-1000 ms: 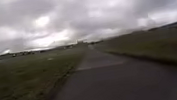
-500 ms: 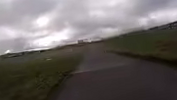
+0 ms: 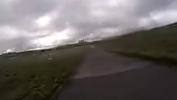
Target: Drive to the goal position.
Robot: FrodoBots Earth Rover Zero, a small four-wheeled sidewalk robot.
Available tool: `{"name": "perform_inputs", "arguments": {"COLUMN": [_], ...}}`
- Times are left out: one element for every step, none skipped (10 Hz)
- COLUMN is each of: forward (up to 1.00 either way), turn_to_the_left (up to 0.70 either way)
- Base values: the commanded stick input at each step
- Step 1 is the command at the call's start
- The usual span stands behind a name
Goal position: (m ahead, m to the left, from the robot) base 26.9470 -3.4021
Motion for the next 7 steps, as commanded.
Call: {"name": "perform_inputs", "arguments": {"forward": [1.00, 1.00, 1.00, 0.55, 0.00, 0.00, 0.00], "turn_to_the_left": [0.00, 0.00, 0.00, 0.00, 0.00, 0.00, 0.00]}}
